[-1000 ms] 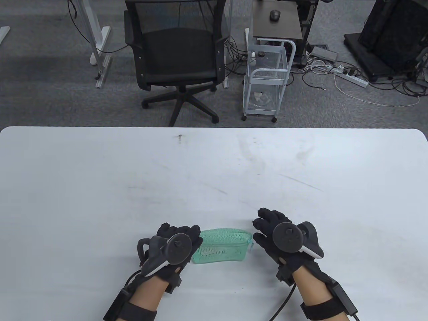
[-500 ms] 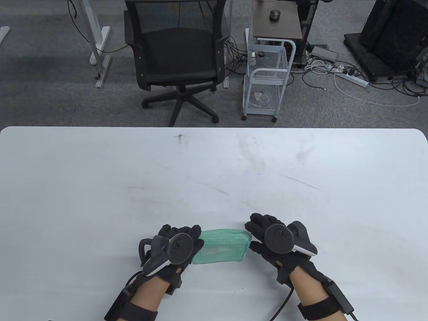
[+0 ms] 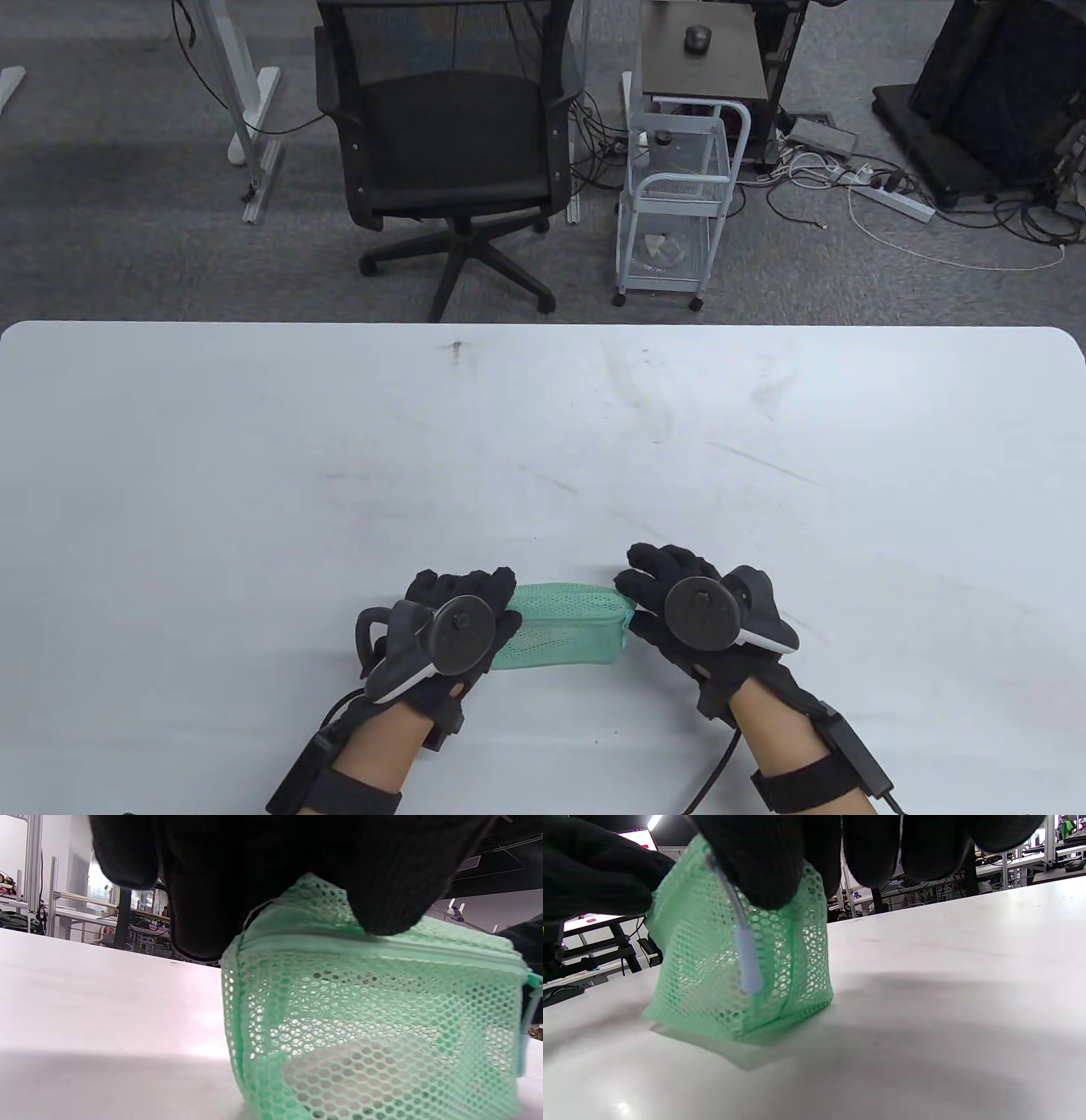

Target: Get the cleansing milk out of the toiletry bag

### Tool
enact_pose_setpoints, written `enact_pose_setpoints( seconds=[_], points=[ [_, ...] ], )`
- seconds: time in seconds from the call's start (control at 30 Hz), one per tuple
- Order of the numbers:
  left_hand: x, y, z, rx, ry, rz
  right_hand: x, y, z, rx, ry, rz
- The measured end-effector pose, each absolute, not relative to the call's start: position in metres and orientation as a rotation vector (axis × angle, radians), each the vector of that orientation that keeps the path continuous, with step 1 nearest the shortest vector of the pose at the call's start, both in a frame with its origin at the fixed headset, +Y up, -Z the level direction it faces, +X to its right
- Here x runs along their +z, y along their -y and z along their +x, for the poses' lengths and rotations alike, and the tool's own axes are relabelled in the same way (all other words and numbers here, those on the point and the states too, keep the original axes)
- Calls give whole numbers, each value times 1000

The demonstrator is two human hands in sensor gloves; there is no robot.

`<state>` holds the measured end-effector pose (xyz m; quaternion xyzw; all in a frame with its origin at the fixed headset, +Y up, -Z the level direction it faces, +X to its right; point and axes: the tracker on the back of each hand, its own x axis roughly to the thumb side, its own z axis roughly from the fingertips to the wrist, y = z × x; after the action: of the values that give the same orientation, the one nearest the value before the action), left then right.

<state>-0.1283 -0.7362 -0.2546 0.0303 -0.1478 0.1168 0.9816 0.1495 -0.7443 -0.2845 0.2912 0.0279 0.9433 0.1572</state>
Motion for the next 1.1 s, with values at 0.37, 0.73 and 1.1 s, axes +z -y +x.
enact_pose_setpoints(
  seconds=[0.37,0.73,1.1],
  points=[
    [-252,736,-125,230,311,71,-284,745,147,2708,-52,856],
    [-240,727,-114,191,329,159,-283,743,148,2707,-18,822],
    [-210,711,-85,185,450,233,-278,734,149,2649,23,749]
  ],
)
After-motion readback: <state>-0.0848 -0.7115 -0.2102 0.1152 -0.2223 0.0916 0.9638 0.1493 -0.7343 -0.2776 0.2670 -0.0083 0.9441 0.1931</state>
